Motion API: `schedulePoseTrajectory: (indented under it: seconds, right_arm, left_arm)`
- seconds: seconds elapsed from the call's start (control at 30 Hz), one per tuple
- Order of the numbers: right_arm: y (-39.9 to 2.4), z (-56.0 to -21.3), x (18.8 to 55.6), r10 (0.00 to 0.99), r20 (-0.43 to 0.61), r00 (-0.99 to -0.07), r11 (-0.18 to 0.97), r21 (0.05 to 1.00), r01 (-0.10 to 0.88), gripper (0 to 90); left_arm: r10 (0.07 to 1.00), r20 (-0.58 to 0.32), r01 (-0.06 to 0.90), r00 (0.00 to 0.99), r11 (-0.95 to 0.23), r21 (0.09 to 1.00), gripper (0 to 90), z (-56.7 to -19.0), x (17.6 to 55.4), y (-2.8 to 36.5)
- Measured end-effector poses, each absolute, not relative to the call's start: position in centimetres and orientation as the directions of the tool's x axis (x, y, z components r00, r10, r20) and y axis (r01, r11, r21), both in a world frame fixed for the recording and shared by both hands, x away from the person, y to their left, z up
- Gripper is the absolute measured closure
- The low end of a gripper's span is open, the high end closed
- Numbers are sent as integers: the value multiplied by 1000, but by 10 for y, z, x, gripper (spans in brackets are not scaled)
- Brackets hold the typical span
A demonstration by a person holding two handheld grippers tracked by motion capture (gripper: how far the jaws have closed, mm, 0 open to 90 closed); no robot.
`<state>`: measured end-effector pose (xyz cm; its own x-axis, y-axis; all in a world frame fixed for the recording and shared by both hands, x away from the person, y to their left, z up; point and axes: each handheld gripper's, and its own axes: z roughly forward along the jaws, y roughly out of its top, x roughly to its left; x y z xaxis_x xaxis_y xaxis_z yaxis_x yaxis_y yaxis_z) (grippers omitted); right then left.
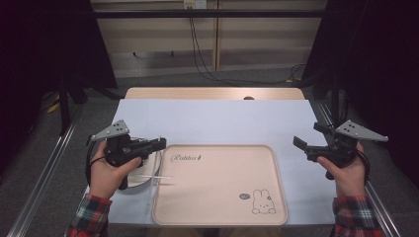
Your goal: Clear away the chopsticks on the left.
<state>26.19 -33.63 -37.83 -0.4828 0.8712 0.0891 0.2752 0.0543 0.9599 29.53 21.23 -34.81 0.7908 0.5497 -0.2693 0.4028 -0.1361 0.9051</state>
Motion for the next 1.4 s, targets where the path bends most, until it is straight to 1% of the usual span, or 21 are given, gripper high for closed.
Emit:
schedulePoseTrajectory:
  seconds: [0.17, 0.23, 0.3, 0.33, 0.37, 0.47, 0.5, 0.53, 0.6, 0.63, 0.8, 0.97, 1.1, 1.4]
  right_arm:
    - [-335, -378, 262, 869, 94, -486, 49, 960, 275, 23]
    - [-335, -378, 262, 870, 83, -487, 63, 959, 276, 24]
    - [-335, -378, 262, 870, 82, -486, 64, 959, 276, 23]
    - [-335, -378, 262, 870, 89, -485, 55, 960, 275, 23]
    - [-335, -378, 262, 871, 87, -484, 57, 960, 274, 23]
    - [-335, -379, 262, 871, 88, -483, 55, 960, 275, 23]
    - [-335, -379, 262, 872, 86, -483, 58, 959, 277, 23]
    - [-335, -379, 262, 871, 83, -484, 63, 959, 278, 23]
    - [-335, -379, 262, 871, 77, -484, 67, 960, 273, 23]
    - [-335, -379, 262, 871, 77, -484, 68, 959, 275, 23]
    - [-335, -379, 262, 872, 84, -483, 60, 959, 276, 23]
    - [-335, -379, 263, 871, 76, -485, 68, 960, 273, 23]
    - [-335, -379, 263, 872, 78, -483, 66, 959, 275, 22]
    - [-336, -379, 263, 872, 77, -483, 67, 959, 274, 20]
  left_arm:
    - [552, -286, 387, 783, -72, 919, 875, -342, 296, 214]
    - [554, -300, 377, 777, -26, 926, 875, -340, 295, 214]
    - [568, -293, 372, 769, -24, 928, 875, -337, 294, 214]
    - [558, -299, 366, 774, -8, 931, 875, -337, 294, 213]
    - [573, -299, 369, 763, -7, 930, 875, -336, 293, 212]
    - [556, -305, 360, 773, 13, 933, 875, -335, 293, 208]
    - [573, -304, 365, 761, 9, 931, 875, -334, 292, 207]
    - [548, -325, 372, 771, 26, 928, 875, -335, 293, 205]
    - [557, -334, 383, 761, 31, 923, 875, -335, 292, 202]
    - [543, -342, 389, 767, 30, 921, 875, -337, 292, 201]
    - [544, -364, 406, 756, 45, 913, 875, -345, 292, 193]
    - [559, -372, 434, 741, 25, 901, 875, -353, 293, 187]
    - [563, -405, 466, 720, 40, 884, 874, -358, 295, 185]
    - [573, -436, 507, 694, 41, 861, 873, -371, 297, 180]
